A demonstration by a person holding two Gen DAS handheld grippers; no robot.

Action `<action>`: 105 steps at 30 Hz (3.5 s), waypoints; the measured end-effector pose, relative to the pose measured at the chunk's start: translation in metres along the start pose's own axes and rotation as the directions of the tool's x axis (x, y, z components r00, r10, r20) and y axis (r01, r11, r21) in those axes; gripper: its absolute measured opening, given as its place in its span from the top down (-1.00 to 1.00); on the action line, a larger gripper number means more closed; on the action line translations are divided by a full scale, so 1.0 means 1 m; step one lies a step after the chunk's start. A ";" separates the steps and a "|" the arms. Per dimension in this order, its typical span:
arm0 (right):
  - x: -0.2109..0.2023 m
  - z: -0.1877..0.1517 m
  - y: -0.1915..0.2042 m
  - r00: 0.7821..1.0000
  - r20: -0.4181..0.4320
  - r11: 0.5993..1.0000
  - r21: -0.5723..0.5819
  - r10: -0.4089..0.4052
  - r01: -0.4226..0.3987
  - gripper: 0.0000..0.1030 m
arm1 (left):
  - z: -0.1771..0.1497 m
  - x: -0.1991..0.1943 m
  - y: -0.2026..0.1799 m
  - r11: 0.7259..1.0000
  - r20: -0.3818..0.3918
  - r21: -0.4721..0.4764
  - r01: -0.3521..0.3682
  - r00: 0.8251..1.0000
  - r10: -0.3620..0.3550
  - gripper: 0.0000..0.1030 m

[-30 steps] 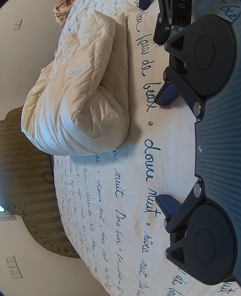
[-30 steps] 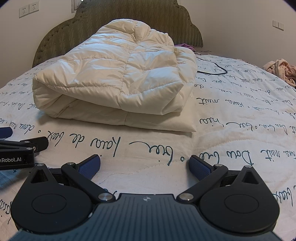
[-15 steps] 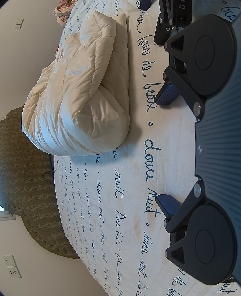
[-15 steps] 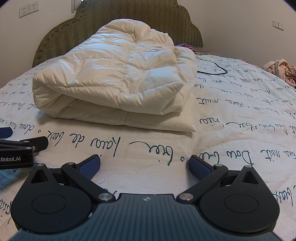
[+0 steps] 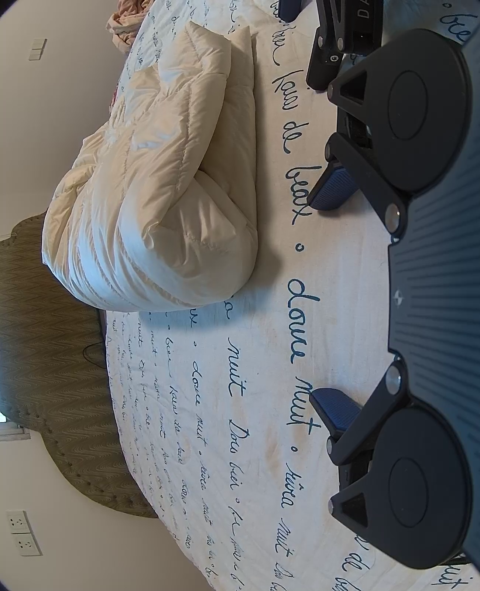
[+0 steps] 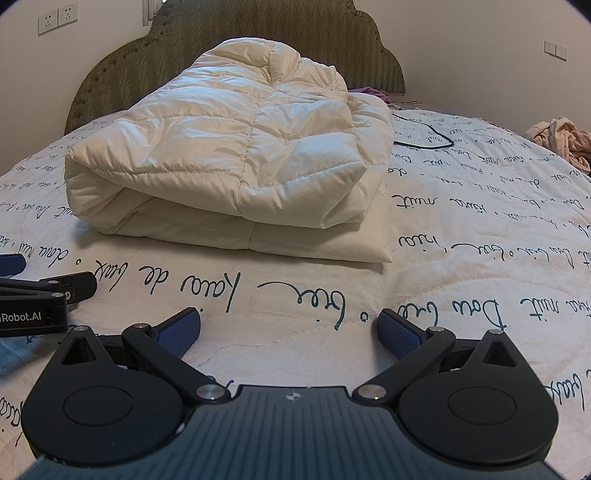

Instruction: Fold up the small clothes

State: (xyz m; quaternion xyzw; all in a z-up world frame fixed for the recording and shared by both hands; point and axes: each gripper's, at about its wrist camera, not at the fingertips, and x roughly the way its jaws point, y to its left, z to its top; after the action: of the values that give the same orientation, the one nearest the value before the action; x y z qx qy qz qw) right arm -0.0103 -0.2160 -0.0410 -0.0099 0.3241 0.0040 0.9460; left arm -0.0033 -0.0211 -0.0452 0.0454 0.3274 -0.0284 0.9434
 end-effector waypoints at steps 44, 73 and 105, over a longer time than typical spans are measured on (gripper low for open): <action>0.000 0.000 0.000 1.000 0.000 1.000 -0.003 -0.001 0.001 -1.00 | 0.000 0.001 0.000 1.000 -0.001 0.006 -0.004 1.000 0.004 -1.00; -0.040 0.000 0.016 1.000 0.019 1.000 -0.010 -0.020 0.020 -0.99 | -0.001 -0.020 -0.001 0.999 -0.035 0.016 -0.031 0.999 0.031 -1.00; -0.045 -0.001 0.013 0.999 0.034 1.000 0.001 -0.024 0.024 -0.99 | 0.000 -0.023 -0.005 1.000 -0.036 0.016 -0.020 0.999 0.020 -1.00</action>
State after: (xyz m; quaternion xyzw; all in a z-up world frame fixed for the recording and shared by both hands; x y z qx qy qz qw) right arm -0.0464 -0.2033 -0.0141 -0.0137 0.3078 -0.0072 0.9513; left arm -0.0217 -0.0252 -0.0307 0.0568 0.3438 -0.0208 0.9371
